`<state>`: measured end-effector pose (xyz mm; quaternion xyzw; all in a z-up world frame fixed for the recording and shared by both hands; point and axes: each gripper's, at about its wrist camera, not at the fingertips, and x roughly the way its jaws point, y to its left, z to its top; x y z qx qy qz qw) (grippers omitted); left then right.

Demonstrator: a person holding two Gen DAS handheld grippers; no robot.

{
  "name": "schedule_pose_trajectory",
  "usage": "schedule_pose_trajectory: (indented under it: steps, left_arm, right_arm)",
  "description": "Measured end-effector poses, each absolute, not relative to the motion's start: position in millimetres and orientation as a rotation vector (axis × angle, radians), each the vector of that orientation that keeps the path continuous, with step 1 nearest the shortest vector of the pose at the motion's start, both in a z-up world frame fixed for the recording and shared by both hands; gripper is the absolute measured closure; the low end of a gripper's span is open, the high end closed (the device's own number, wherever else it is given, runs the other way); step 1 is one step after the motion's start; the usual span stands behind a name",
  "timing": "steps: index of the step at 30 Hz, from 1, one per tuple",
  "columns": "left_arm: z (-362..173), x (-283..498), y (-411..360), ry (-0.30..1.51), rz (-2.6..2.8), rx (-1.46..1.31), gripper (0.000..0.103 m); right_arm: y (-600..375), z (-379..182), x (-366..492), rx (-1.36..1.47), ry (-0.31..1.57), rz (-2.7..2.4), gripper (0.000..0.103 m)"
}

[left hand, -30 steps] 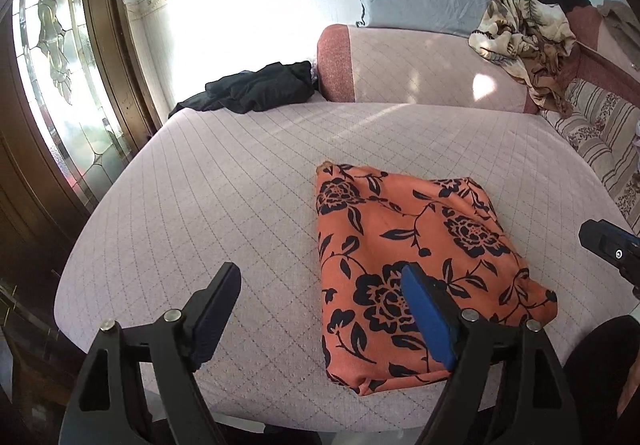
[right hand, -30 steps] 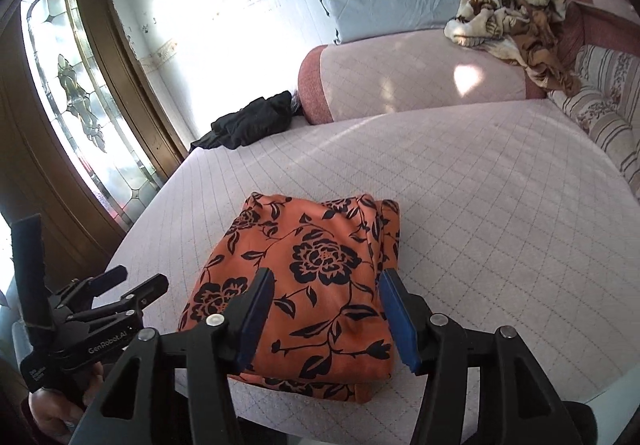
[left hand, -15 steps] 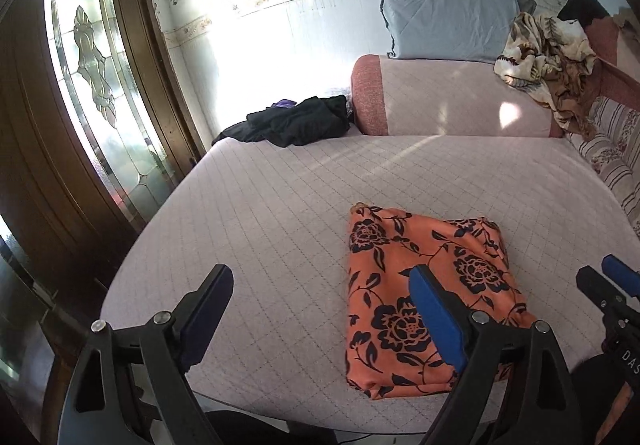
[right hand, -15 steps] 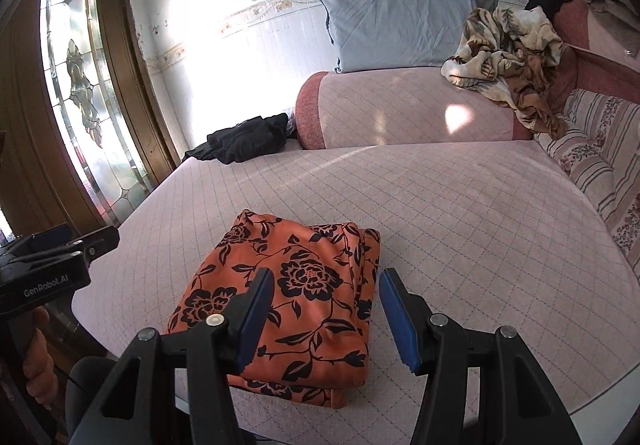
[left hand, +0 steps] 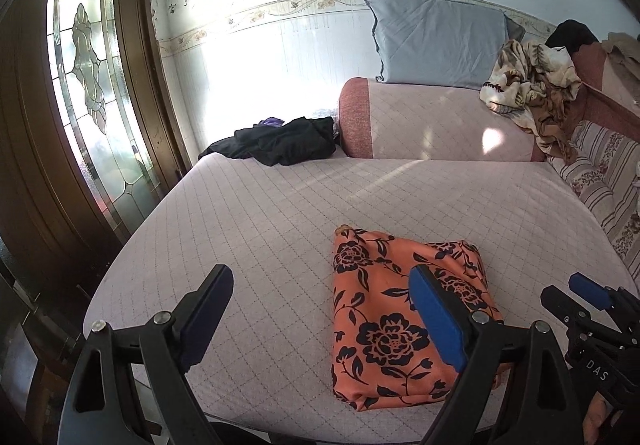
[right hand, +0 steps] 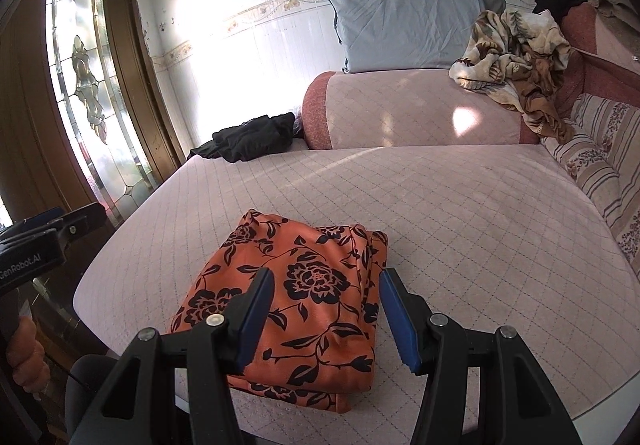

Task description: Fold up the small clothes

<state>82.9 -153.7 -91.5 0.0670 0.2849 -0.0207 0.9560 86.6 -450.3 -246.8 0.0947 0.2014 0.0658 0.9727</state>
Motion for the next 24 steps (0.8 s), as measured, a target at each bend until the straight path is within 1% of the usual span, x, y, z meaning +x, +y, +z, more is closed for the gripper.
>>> schedule_pose_trajectory:
  steps: [24]
  left_arm:
    - [-102.8, 101.3, -148.7, 0.63, -0.087, 0.094, 0.013]
  right_arm:
    - [-429.2, -241.2, 108.3, 0.155, 0.417, 0.159, 0.044]
